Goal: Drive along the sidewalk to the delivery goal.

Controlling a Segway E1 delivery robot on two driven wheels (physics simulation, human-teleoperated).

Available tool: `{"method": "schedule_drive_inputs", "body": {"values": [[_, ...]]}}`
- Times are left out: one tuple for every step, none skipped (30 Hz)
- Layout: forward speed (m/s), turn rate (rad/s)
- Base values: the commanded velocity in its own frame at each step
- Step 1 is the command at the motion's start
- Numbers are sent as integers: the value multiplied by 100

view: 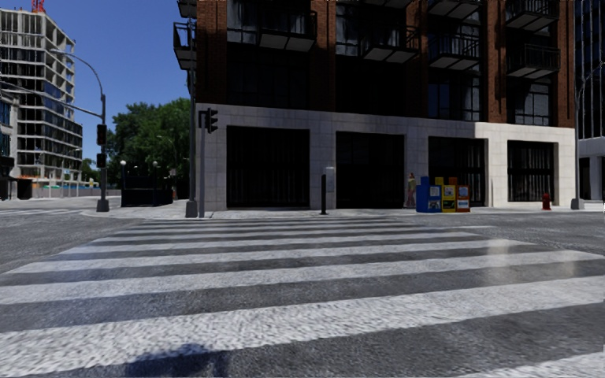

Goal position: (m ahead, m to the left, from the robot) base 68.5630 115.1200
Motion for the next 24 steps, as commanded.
{"method": "schedule_drive_inputs", "body": {"values": [[200,0],[200,0],[200,0],[200,0],[200,0],[200,0],[200,0],[200,0],[200,0],[200,0],[200,0],[200,0],[200,0],[200,0],[200,0],[200,0],[200,0],[200,0],[200,13],[200,13],[200,16],[200,18],[200,24],[200,26]]}}
